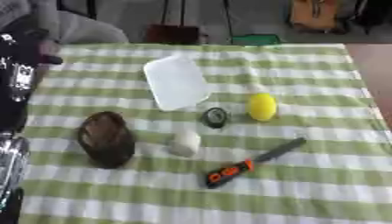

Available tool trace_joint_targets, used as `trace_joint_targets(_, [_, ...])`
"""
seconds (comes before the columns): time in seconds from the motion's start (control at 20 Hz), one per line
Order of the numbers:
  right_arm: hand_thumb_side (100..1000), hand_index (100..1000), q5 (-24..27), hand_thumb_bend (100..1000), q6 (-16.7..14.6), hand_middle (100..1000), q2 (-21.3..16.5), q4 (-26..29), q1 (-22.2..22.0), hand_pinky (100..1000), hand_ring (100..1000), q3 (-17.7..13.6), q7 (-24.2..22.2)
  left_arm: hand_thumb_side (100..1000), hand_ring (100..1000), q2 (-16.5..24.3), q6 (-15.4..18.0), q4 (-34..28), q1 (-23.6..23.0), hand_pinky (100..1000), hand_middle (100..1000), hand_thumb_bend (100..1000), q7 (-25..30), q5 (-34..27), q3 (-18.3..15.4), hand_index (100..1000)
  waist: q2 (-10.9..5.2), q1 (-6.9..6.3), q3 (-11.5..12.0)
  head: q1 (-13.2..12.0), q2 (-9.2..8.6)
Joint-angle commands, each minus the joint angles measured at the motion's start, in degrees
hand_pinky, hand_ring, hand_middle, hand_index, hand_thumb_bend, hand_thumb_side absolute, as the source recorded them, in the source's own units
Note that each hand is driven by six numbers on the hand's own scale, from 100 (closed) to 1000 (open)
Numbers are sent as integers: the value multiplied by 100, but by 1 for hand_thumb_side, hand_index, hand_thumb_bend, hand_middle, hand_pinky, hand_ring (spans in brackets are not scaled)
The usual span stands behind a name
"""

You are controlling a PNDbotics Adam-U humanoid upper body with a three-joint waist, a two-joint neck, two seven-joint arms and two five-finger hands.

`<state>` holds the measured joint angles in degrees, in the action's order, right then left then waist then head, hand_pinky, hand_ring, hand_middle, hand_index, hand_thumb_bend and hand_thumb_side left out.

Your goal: Pick up objects on the table and place them in the box.

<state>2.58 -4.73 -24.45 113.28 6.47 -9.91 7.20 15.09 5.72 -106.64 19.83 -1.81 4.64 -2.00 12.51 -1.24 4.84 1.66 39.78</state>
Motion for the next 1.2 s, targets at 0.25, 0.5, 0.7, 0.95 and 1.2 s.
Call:
trace_joint_targets(0.25, [587, 753, 71, 219, -2, 690, -193, 131, -20, 586, 618, -17, -38, 768, 865, 157, -59, -97, -1, 630, 887, 507, 11, 74, -54, 860, -167, 22, 14, 3, -19])
trace_joint_targets(0.5, [586, 754, 74, 221, -2, 690, -196, 131, -27, 586, 618, -18, -41, 770, 866, 159, -85, -95, -2, 630, 888, 506, 24, 105, -59, 860, -174, 28, 11, 3, -34])
trace_joint_targets(0.7, [586, 755, 67, 222, -2, 691, -193, 131, -29, 586, 618, -17, -43, 770, 866, 158, -100, -97, -4, 629, 888, 507, 29, 125, -62, 860, -169, 31, 9, -6, -35])
trace_joint_targets(0.95, [589, 757, 54, 224, 7, 693, -193, 131, -37, 588, 619, -16, -49, 749, 868, 365, -198, -77, -2, 631, 893, 558, 147, 272, -51, 867, -162, 30, -11, -13, -25])
trace_joint_targets(1.2, [591, 758, 21, 226, 20, 693, -215, 131, -69, 587, 619, -22, -58, 772, 877, 1247, -450, -98, -96, 699, 905, 626, 969, 1200, 17, 917, -161, 0, -32, -2, -2])
